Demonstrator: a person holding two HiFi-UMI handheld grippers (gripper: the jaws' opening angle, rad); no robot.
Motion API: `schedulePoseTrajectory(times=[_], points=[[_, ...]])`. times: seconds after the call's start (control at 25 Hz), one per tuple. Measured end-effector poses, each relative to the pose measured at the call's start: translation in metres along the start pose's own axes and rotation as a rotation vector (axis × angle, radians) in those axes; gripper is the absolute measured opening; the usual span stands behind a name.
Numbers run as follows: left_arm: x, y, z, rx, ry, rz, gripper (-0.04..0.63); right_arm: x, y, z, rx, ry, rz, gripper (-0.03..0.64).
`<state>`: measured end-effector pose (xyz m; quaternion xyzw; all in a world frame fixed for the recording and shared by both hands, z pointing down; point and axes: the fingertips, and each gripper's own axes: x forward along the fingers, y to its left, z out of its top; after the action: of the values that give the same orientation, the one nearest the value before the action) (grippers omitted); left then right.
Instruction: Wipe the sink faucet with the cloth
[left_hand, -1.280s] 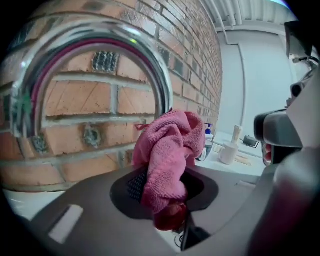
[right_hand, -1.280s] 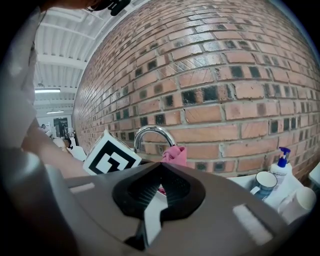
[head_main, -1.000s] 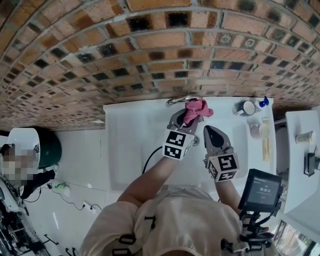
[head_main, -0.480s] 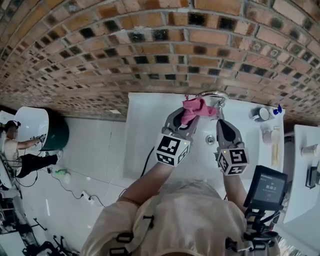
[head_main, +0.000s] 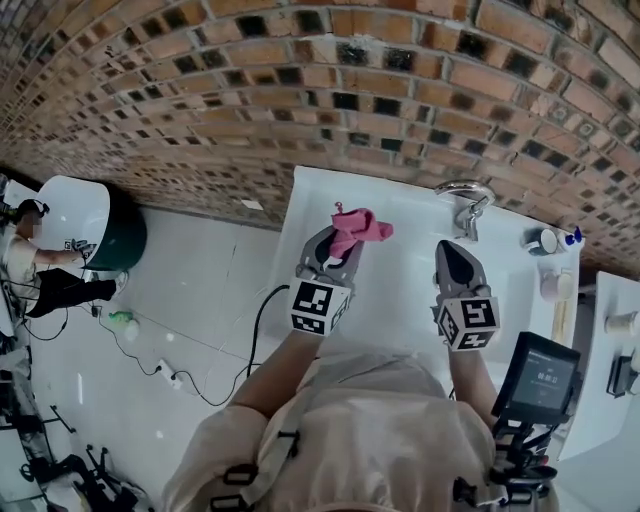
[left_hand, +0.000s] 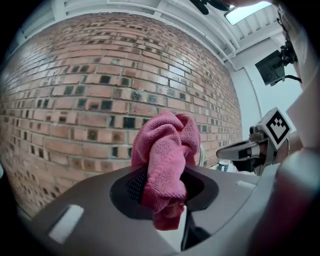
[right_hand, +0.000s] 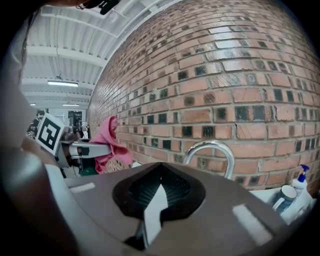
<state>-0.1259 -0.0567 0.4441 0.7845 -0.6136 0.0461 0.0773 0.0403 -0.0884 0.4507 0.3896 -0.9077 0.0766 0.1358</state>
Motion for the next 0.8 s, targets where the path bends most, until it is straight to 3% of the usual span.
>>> schedulePoseTrajectory(times=[0.24, 0.48, 0.64, 0.8], points=[[-0.037, 0.057, -0.078, -0.062, 0.133, 0.12, 0.115, 0.007, 0.023, -0.009, -0.019, 0.028, 0.018, -0.011], [-0.033, 0.068, -0.151, 0.03, 0.294, 0.086, 0.117, 0.016, 0.04, -0.024, -0.021, 0.076, 0.037, -0.011], [-0.023, 0.066, -0.19, -0.013, 0.406, 0.066, 0.118, 0.019, 0.043, -0.023, -0.031, 0.083, 0.04, -0.011], [-0.017, 0.07, -0.221, 0.005, 0.511, 0.068, 0.12, 0.021, 0.039, -0.023, -0.032, 0.09, 0.03, -0.011]])
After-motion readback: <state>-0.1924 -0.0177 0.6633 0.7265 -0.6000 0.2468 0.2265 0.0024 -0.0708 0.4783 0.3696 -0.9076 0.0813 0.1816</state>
